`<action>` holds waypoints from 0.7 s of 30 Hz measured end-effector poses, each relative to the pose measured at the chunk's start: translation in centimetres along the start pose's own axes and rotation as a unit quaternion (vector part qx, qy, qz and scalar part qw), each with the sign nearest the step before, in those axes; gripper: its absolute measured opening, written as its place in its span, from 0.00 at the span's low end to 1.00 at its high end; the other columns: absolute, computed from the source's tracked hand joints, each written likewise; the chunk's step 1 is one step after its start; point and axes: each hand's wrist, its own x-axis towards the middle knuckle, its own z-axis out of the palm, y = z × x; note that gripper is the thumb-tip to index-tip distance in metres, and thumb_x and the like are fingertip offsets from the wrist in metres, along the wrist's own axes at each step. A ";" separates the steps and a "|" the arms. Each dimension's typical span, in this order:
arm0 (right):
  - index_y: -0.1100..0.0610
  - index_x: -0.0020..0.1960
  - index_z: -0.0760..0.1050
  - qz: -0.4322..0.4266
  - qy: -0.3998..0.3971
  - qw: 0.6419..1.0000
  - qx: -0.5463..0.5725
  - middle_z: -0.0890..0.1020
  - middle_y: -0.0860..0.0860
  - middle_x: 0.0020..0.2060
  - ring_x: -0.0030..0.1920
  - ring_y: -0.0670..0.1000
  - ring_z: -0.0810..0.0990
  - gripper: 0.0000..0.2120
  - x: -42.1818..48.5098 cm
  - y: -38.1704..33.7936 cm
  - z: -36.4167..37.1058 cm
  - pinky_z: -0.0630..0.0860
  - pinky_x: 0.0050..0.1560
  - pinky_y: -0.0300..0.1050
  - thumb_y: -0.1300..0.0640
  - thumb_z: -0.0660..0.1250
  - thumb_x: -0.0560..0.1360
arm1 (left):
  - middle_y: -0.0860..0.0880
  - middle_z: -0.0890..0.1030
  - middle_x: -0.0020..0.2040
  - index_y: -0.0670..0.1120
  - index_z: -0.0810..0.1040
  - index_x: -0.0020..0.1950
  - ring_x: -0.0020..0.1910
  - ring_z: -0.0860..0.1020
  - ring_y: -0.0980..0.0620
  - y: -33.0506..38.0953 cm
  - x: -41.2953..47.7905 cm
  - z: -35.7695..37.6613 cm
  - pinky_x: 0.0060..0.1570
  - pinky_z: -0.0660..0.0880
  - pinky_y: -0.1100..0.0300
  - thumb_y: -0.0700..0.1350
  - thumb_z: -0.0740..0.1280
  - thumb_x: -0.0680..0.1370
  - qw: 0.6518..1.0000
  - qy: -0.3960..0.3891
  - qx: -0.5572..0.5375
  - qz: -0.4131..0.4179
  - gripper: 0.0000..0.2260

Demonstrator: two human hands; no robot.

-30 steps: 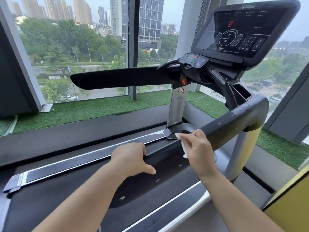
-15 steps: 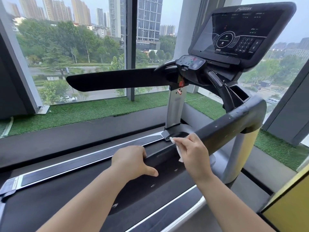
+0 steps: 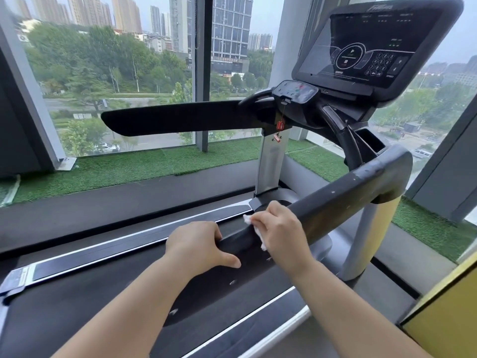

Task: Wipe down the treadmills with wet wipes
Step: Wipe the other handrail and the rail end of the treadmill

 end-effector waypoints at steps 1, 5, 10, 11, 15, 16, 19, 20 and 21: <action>0.58 0.41 0.83 0.012 0.009 1.000 -0.014 0.71 0.52 0.31 0.29 0.53 0.73 0.03 0.2 1.0 -0.3 0.74 0.32 0.46 0.64 0.74 0.69 | 0.58 0.76 0.48 0.55 0.73 0.54 0.51 0.75 0.53 0.0 -0.1 0.0 0.47 0.73 0.60 0.69 0.72 0.62 1.000 -0.003 -0.003 0.000 0.28; 0.57 0.44 0.83 0.140 0.075 0.986 0.051 0.77 0.51 0.34 0.34 0.51 0.78 0.06 0.3 2.6 -2.3 0.72 0.39 0.39 0.54 0.70 0.74 | 0.57 0.74 0.48 0.54 0.74 0.55 0.53 0.75 0.53 -0.1 0.1 -0.1 0.48 0.73 0.60 0.68 0.72 0.62 1.000 -0.008 -0.009 0.004 0.28; 0.54 0.47 0.81 0.181 -0.002 0.954 0.239 0.81 0.44 0.38 0.41 0.41 0.78 0.03 -0.6 -0.8 -1.9 0.72 0.44 0.30 0.55 0.71 0.74 | 0.57 0.76 0.47 0.54 0.74 0.52 0.49 0.75 0.53 0.1 0.3 0.0 0.49 0.74 0.58 0.68 0.72 0.62 1.000 -0.005 -0.003 0.001 0.27; 0.55 0.47 0.81 0.148 -0.019 0.967 0.208 0.81 0.44 0.39 0.42 0.42 0.78 0.04 -1.0 -1.3 -1.5 0.72 0.44 0.31 0.55 0.70 0.75 | 0.57 0.76 0.47 0.55 0.73 0.50 0.49 0.75 0.54 0.1 0.3 0.0 0.48 0.74 0.58 0.69 0.72 0.61 1.000 -0.004 0.002 0.000 0.26; 0.57 0.46 0.83 0.028 -0.005 0.999 0.039 0.78 0.50 0.42 0.42 0.50 0.75 0.15 -1.6 -1.2 -0.8 0.73 0.44 0.40 0.49 0.62 0.76 | 0.57 0.77 0.48 0.54 0.74 0.53 0.50 0.75 0.54 0.1 0.3 0.1 0.48 0.75 0.58 0.69 0.72 0.61 1.000 -0.002 0.006 -0.008 0.28; 0.57 0.47 0.83 0.024 -0.015 0.999 0.023 0.77 0.51 0.42 0.41 0.51 0.75 0.16 -1.6 -1.2 -1.0 0.74 0.43 0.42 0.47 0.61 0.76 | 0.57 0.77 0.49 0.54 0.74 0.54 0.50 0.76 0.54 0.1 0.3 0.2 0.49 0.75 0.58 0.69 0.72 0.61 1.000 -0.002 0.007 -0.009 0.29; 0.55 0.54 0.82 0.033 -0.062 0.997 0.023 0.75 0.50 0.41 0.39 0.52 0.75 0.16 -1.8 -1.5 -1.5 0.74 0.43 0.40 0.46 0.68 0.72 | 0.57 0.78 0.51 0.54 0.75 0.56 0.51 0.76 0.53 0.1 0.2 0.1 0.50 0.75 0.58 0.69 0.72 0.61 1.000 -0.002 0.005 -0.009 0.29; 0.56 0.54 0.82 0.047 -0.069 0.996 0.044 0.75 0.50 0.39 0.38 0.52 0.76 0.14 -1.7 -1.5 -1.5 0.74 0.42 0.38 0.50 0.71 0.71 | 0.57 0.78 0.51 0.54 0.75 0.56 0.52 0.76 0.53 0.2 0.2 0.1 0.50 0.75 0.58 0.69 0.72 0.61 1.000 -0.003 0.004 -0.008 0.29; 0.57 0.53 0.83 0.064 -0.068 0.994 0.065 0.75 0.50 0.38 0.37 0.53 0.77 0.12 -1.6 -1.2 -1.4 0.73 0.42 0.37 0.55 0.72 0.70 | 0.57 0.77 0.50 0.54 0.74 0.56 0.51 0.75 0.54 0.2 0.1 0.0 0.50 0.75 0.58 0.68 0.72 0.62 1.000 -0.004 0.003 -0.006 0.29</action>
